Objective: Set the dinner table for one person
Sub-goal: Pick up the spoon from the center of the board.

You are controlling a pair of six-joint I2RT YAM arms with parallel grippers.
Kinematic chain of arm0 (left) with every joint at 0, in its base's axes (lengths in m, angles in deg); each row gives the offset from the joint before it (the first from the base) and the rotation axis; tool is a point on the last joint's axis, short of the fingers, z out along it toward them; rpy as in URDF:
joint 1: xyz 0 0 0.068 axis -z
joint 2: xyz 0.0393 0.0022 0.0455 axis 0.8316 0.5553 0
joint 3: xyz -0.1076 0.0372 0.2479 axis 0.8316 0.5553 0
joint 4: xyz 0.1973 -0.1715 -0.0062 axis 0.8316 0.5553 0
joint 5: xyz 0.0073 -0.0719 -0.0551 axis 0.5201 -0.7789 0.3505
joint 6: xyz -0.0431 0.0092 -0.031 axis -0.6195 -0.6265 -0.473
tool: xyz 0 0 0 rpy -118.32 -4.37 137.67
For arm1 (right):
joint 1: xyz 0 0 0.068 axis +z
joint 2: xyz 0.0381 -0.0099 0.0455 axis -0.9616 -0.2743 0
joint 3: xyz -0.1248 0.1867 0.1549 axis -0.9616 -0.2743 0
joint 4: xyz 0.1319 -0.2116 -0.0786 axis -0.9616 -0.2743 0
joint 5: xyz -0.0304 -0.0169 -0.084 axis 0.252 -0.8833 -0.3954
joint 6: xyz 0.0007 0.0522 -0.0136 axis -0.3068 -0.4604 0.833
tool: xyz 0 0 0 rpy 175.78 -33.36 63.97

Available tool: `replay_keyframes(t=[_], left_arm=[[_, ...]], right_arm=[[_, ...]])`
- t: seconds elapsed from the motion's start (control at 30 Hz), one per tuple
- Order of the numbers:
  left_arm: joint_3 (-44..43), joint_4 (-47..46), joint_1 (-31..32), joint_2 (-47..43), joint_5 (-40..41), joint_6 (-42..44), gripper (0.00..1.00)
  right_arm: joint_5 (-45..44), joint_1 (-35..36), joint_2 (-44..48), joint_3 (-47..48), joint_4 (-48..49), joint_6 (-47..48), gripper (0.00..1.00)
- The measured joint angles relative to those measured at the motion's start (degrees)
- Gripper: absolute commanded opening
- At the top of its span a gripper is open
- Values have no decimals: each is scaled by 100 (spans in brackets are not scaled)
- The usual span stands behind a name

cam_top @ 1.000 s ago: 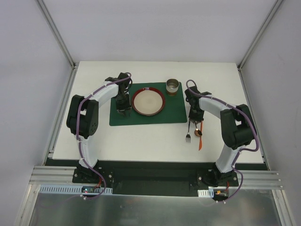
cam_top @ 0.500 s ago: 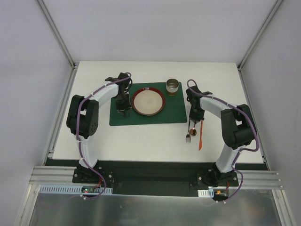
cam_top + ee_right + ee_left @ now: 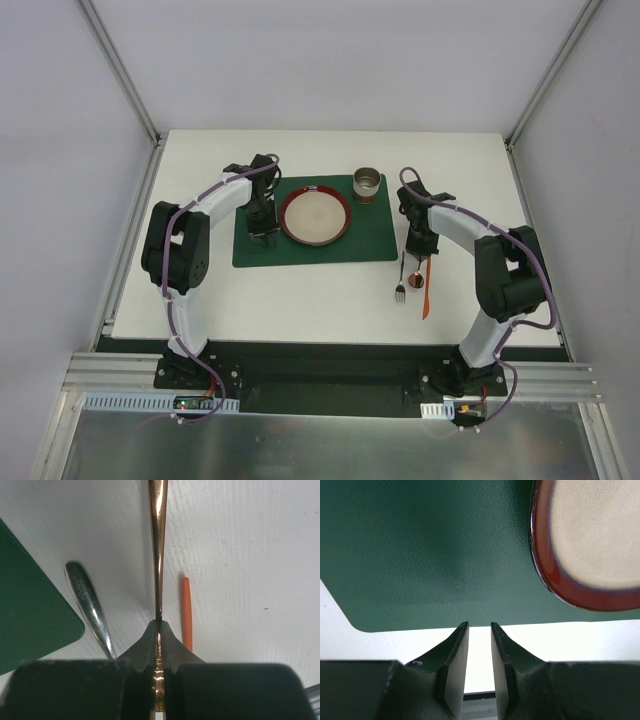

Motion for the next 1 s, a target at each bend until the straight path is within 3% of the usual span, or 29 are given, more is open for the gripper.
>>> replay_keyframes(t=[1.0], left_arm=[[-35, -4, 0, 90, -103, 0, 22]], right_arm=[[144, 186, -85, 533, -164, 780, 0]])
